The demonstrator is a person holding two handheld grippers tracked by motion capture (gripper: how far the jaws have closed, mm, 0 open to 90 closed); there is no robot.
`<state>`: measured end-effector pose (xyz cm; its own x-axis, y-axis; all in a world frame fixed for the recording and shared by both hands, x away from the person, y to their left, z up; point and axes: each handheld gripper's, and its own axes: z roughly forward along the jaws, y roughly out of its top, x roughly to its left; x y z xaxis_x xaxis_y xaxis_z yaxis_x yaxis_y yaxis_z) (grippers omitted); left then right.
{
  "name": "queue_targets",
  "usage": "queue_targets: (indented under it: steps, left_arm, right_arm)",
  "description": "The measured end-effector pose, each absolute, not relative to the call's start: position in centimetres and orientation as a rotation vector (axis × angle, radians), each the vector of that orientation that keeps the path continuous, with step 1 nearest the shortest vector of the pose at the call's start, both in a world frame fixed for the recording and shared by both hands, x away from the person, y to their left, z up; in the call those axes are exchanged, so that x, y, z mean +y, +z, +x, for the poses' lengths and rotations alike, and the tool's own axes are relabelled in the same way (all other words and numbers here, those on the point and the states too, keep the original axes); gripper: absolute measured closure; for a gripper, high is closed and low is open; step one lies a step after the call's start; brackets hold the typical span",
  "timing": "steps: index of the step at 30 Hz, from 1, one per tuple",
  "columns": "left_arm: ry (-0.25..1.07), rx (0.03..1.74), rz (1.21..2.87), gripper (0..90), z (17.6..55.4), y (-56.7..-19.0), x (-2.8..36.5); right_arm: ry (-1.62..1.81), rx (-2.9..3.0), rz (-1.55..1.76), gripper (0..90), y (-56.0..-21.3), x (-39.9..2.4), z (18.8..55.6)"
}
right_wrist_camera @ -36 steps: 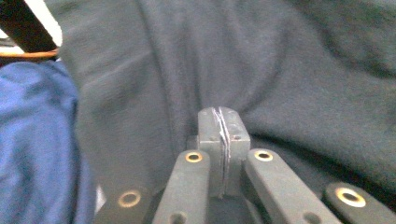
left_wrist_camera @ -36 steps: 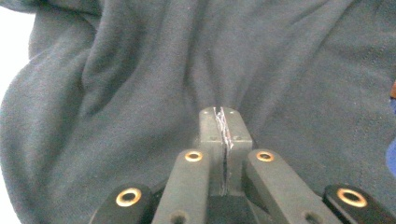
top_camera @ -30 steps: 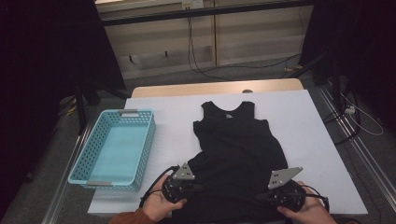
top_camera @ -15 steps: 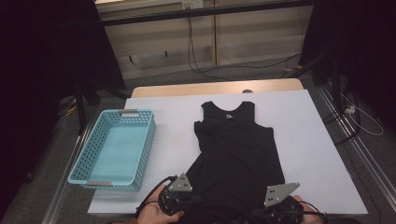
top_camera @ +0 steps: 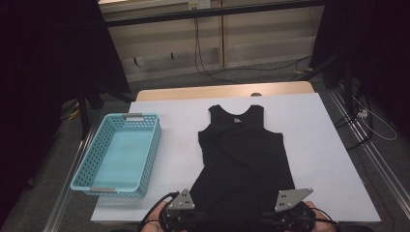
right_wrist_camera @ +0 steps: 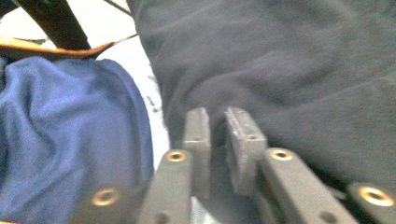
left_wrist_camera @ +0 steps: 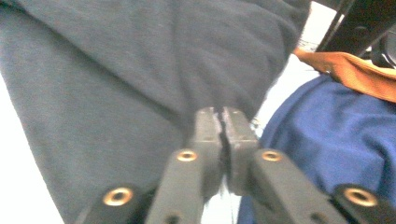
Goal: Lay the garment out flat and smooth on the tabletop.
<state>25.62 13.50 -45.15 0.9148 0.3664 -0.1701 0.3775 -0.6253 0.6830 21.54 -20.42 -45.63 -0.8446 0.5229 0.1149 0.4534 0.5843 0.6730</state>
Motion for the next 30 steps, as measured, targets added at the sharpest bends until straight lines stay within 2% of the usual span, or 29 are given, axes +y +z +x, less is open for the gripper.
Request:
queue_targets:
  steps: [3,4,8,14,18,21,26,30]
  left_arm:
    - [0.026,0.553,2.292,63.5,26.1,-44.9,13.6]
    - [0.070,0.570,2.280,60.2,26.6,-44.6,13.8]
    - [0.110,0.617,2.250,49.2,28.0,-44.6,13.9]
    - [0.183,0.678,2.231,33.8,30.4,-44.9,13.4]
    - [0.215,0.706,2.216,33.3,32.2,-44.8,13.1]
    - [0.264,0.720,2.219,36.4,33.7,-44.7,12.6]
    - [0.284,0.772,2.214,46.8,36.3,-45.0,11.8]
    - [0.280,0.786,2.223,53.2,36.6,-45.4,12.1]
  right_arm:
    - [1.144,2.660,0.857,65.4,-45.3,-20.8,22.0]
    - [1.153,2.639,0.863,62.9,-45.2,-20.9,22.1]
    - [1.158,2.568,0.907,55.8,-44.8,-21.4,23.2]
    - [1.160,2.472,0.956,54.0,-44.4,-22.7,25.2]
    - [1.136,2.408,0.991,54.9,-44.0,-24.0,26.9]
    - [1.114,2.339,1.033,57.6,-43.5,-25.5,28.3]
    - [1.067,2.279,1.102,61.1,-42.7,-27.6,31.2]
    - [1.049,2.248,1.164,61.1,-43.9,-28.4,32.4]
